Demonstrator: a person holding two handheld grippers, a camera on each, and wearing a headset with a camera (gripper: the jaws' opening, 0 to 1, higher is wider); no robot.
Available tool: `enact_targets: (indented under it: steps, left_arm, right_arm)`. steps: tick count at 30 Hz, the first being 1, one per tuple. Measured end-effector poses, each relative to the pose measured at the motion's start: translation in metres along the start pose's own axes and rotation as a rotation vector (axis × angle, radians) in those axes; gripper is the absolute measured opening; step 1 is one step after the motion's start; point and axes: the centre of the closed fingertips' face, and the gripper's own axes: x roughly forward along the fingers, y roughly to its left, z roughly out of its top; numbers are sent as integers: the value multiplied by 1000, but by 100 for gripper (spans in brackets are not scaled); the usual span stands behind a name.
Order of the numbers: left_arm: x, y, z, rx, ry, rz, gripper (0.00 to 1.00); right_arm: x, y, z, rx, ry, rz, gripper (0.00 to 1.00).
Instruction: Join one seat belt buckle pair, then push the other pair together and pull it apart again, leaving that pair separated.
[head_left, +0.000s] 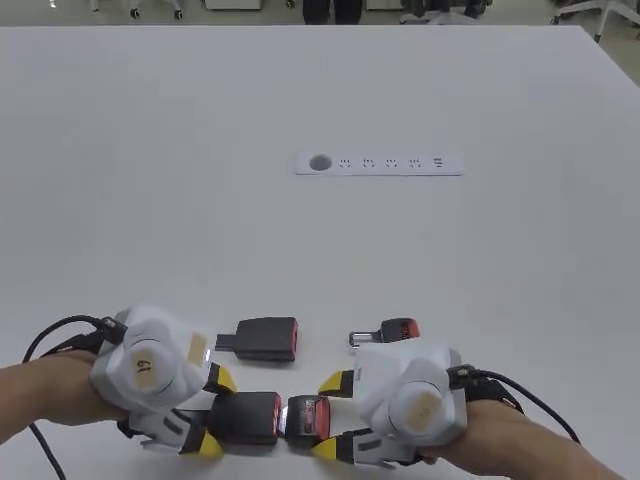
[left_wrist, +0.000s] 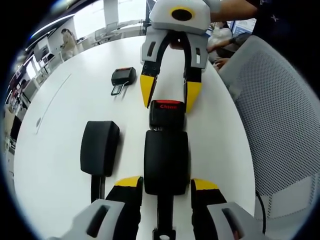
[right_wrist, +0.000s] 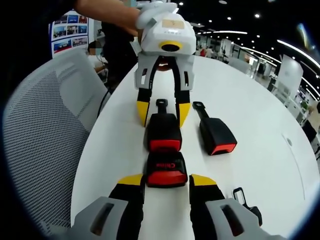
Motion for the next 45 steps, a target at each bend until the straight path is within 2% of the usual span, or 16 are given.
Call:
enact_targets:
  steps: [2, 8, 11, 15, 18, 21, 23, 30, 37, 45]
  left_arm:
    - [-1, 2, -2, 1, 6, 9, 44]
    - [-7, 3, 2, -21, -16, 28, 45]
    - [-14, 6, 3, -28, -23, 43, 47]
    - [-22, 8, 5, -43, -34, 60, 49]
    - [-29, 15, 4, -53, -43, 78, 49]
    - [-36, 22, 8, -66, -55, 97, 50]
    - [-39, 29, 7, -75, -63, 109, 50]
    - [-50, 43, 24, -96, -93, 142, 52]
    - [-51, 60, 30, -97, -103, 161, 52]
    - [-45, 77, 32, -97, -96, 147, 52]
  right_arm:
    - [-3, -1, -1, -7, 2, -3, 32]
    - [-15, -5, 1, 7, -3, -20, 36]
    - [-20, -12, -3, 36, 8, -42, 38]
    - [-29, -20, -4, 40, 9, -64, 39]
    - [-35, -26, -5, 42, 11, -84, 40]
    - [-43, -35, -6, 49, 13, -104, 40]
    - [-47, -42, -8, 53, 16, -120, 41]
    - [-64, -64, -16, 64, 24, -165, 42]
    - [-75, -83, -27, 72, 42, -197, 42]
    - [-80, -100, -45, 77, 73, -199, 42]
